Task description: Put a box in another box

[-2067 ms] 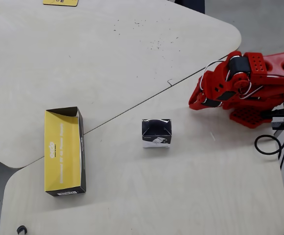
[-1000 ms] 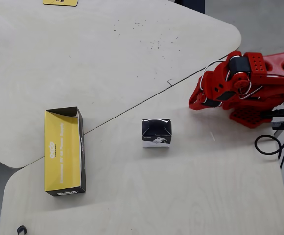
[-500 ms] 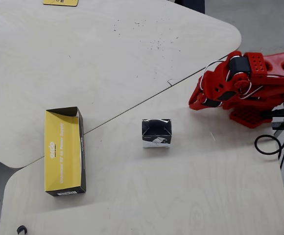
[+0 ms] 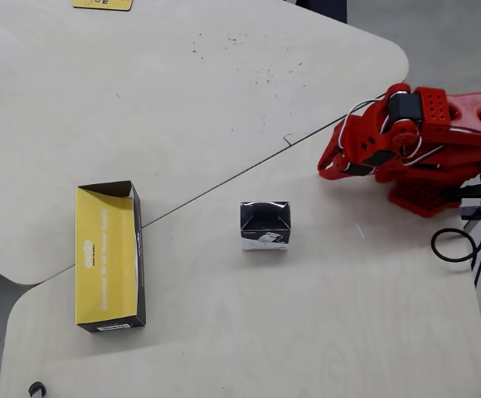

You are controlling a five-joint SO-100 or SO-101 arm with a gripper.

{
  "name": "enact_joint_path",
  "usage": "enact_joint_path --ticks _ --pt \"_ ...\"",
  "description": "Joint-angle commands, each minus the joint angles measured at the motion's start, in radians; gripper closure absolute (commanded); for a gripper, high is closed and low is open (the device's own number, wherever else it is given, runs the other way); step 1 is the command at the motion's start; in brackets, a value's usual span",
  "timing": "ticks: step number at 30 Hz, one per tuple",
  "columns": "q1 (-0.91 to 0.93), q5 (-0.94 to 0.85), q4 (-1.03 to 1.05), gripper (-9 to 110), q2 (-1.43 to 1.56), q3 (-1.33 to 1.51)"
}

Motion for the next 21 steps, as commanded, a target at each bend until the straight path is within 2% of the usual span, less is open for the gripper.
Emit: enact_joint_path --ticks 1,6,10,13,15,18,21 --pt "0.107 0.011 -0.164 102 -0.054 -0.005" --pt "0.224 0.083 -0.681 100 -0.252 -0.005" --pt "0.259 0.216 -1.045 88 -0.43 -0.018" --pt "0.272 0.311 -1.065 84 -0.565 -0.143" --pt "0.282 0.394 -1.006 81 -0.673 -0.281" --pt "0.296 0.518 -0.819 78 -0.841 -0.555" --pt "0.276 0.603 -0.546 75 -1.008 -0.847"
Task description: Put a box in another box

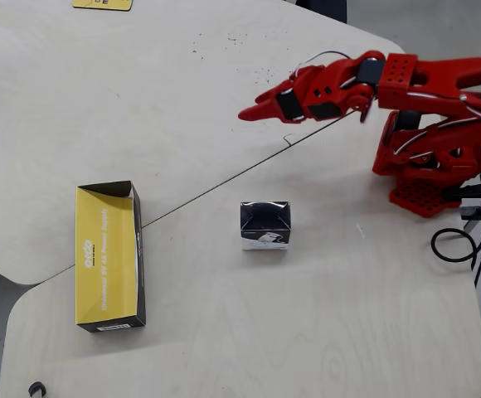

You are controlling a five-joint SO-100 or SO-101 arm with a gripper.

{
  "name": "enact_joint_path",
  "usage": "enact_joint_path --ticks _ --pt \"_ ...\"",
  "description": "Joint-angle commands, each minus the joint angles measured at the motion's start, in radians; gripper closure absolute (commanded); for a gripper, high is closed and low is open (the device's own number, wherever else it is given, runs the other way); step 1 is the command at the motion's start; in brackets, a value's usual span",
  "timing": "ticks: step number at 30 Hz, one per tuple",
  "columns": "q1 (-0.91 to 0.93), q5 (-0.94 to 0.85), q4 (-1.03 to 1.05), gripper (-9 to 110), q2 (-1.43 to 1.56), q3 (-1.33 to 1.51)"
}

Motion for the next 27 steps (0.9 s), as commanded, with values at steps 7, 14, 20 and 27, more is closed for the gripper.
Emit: enact_joint_path --ticks 7,14,20,27 --pt "-0.213 0.156 0.726 72 -0.374 -0.827" --pt "-0.46 0.152 0.96 72 -0.457 -0.999" --pt "-0.601 0.098 1.057 67 -0.537 -1.068" --pt "-0.681 0.029 1.012 67 -0.6 -1.058"
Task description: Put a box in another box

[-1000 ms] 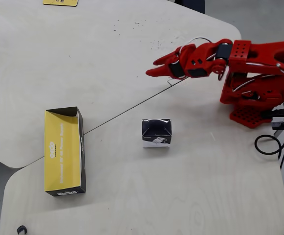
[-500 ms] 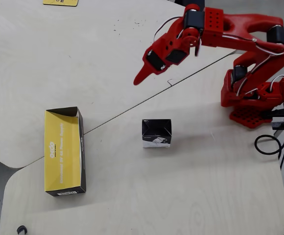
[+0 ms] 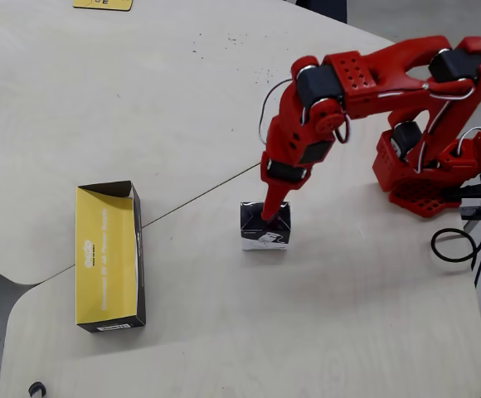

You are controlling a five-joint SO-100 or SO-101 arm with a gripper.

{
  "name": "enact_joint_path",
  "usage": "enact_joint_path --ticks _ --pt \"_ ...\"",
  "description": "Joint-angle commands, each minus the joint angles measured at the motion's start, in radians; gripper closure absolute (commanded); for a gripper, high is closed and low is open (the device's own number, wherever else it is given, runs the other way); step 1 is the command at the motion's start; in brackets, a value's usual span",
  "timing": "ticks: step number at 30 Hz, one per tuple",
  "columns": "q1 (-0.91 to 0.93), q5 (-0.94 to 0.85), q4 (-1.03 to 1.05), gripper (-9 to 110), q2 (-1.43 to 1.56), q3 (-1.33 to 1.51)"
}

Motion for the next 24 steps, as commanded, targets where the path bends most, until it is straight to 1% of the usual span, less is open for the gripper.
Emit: enact_joint_path --ticks 1,7,15,24 --pt "-0.035 -0.023 -0.04 67 -0.02 -0.058" --pt "-0.064 -0.055 -0.15 67 -0.046 0.035" --pt "-0.067 -0.078 -0.235 67 -0.075 0.104" --pt "-0.015 -0.126 -0.336 67 -0.055 0.247"
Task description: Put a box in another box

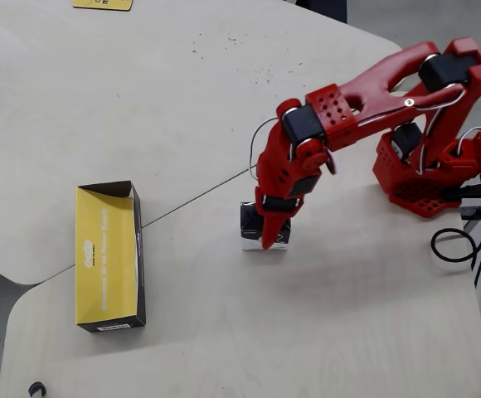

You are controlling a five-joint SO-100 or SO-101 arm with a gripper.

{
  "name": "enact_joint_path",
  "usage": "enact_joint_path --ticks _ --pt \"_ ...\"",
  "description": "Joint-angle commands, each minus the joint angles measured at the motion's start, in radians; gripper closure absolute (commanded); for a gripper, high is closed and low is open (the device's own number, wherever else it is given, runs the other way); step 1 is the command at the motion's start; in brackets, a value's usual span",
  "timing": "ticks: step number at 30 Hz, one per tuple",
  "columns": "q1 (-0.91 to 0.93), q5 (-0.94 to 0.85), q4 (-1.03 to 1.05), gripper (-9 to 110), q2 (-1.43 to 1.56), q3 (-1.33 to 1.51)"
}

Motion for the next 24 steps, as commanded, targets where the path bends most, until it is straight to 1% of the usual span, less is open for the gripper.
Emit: enact_joint_path --ticks 1,9,21,24 --pt "0.025 -0.014 -0.052 67 0.032 0.04" --pt "0.037 -0.028 -0.16 67 0.037 0.158" --pt "0.031 -0.021 -0.155 67 0.041 0.132" --pt "0.017 -0.015 -0.132 71 0.034 0.1"
